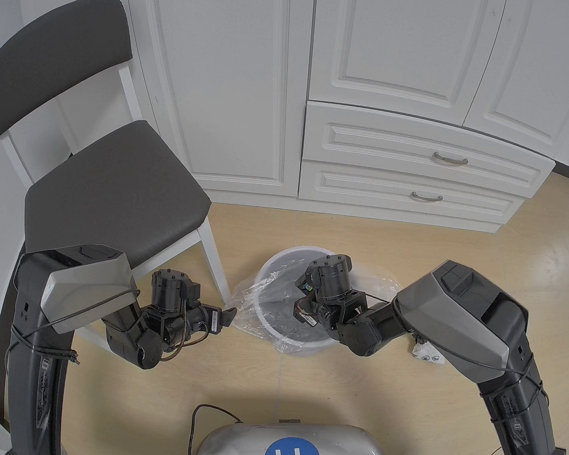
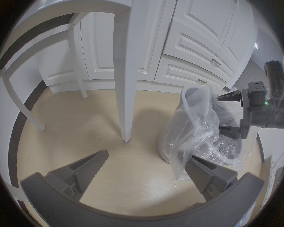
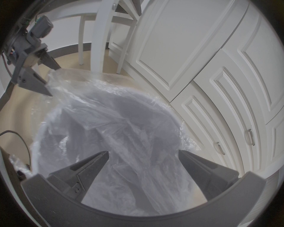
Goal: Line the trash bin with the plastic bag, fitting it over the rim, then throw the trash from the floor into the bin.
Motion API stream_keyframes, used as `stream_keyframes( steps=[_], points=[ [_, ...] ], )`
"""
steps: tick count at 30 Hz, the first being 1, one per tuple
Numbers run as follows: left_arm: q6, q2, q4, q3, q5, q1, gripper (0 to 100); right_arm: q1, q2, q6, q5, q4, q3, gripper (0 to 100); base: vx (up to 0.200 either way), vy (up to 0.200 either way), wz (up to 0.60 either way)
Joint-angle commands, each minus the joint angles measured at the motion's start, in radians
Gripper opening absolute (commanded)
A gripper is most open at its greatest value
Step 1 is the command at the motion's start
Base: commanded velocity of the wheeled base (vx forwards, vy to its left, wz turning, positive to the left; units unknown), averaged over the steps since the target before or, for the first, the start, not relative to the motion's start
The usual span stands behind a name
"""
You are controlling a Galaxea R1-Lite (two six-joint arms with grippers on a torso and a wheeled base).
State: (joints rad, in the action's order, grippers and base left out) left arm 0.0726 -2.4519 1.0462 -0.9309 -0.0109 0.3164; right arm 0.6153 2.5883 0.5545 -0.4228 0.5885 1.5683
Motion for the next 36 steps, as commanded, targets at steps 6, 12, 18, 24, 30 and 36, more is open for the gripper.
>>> stream_keyframes(
  steps=[6, 12, 18, 24, 30, 36],
  points=[
    [0.000, -0.002, 0.000, 0.001, 0.003, 0.001, 100, -0.008, 0.065, 0.001, -0.010, 0.004, 0.059, 100, 0.000, 0.000, 0.00],
    [0.000, -0.001, 0.002, 0.001, 0.003, 0.001, 100, -0.003, 0.024, -0.002, -0.010, 0.004, 0.053, 0, 0.000, 0.000, 0.00],
    [-0.002, -0.002, 0.021, 0.004, 0.003, 0.003, 100, 0.007, -0.079, 0.001, -0.008, 0.004, -0.010, 0, 0.000, 0.000, 0.00],
    [0.001, -0.001, 0.037, 0.003, 0.000, 0.003, 100, -0.006, -0.112, -0.001, -0.008, 0.004, 0.012, 0, 0.000, 0.000, 0.00],
    [0.004, -0.013, 0.115, -0.002, -0.004, 0.004, 100, -0.025, -0.057, -0.030, -0.010, 0.004, 0.105, 0, 0.000, 0.000, 0.00],
    [0.016, -0.044, 0.196, -0.014, -0.004, 0.010, 100, -0.026, 0.036, -0.137, -0.050, 0.005, 0.254, 0, 0.000, 0.000, 0.00]
  ],
)
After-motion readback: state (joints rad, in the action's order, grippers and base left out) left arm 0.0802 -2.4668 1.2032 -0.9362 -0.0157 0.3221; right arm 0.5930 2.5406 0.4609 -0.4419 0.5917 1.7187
